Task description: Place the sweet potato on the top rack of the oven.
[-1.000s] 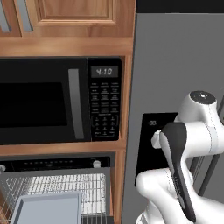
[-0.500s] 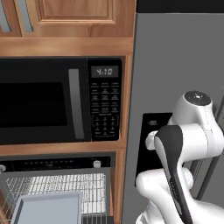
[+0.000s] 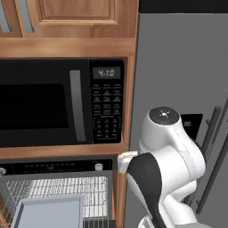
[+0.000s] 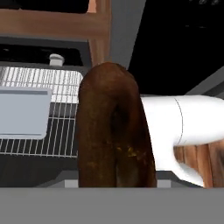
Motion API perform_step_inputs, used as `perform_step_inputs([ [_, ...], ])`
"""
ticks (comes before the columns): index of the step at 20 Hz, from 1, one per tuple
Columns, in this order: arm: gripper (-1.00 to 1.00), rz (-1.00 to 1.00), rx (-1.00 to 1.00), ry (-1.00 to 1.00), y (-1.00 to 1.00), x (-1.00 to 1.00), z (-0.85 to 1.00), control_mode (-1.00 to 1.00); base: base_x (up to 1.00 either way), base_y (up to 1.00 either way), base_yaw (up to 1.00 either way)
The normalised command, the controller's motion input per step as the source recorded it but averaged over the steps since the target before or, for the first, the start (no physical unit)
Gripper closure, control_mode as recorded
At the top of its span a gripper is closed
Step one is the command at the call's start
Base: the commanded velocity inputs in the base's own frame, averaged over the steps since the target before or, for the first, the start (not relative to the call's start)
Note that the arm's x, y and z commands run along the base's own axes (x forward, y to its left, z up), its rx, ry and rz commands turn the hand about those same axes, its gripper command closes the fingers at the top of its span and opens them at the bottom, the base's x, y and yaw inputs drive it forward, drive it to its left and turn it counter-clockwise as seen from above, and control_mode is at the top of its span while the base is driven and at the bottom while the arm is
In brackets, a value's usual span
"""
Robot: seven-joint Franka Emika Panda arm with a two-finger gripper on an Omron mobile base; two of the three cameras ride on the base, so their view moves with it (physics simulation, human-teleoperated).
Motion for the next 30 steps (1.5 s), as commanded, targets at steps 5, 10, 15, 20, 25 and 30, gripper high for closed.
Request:
perform_step_inputs([
  [5, 1.0, 0.0, -0.01, -0.03, 1.0, -0.3, -0.6, -1.0, 0.0, 0.0, 0.0],
  [10, 1.0, 0.08, 0.0, 0.0, 1.0, 0.09, -0.91, -1.0, 0.0, 0.0, 0.0],
  [15, 1.0, 0.1, 0.0, 0.0, 1.0, 0.38, -1.0, -1.0, 0.0, 0.0, 0.0],
  [20, 1.0, 0.1, -0.01, 0.01, 1.0, 0.61, -1.0, -1.0, 0.0, 0.0, 0.0],
  [25, 1.0, 0.0, -0.1, 0.0, 1.0, 0.71, -0.94, -1.0, 0.0, 0.0, 0.0],
  [30, 1.0, -0.07, -0.09, 0.01, 0.72, 0.54, -0.68, -1.0, 0.0, 0.0, 0.0],
])
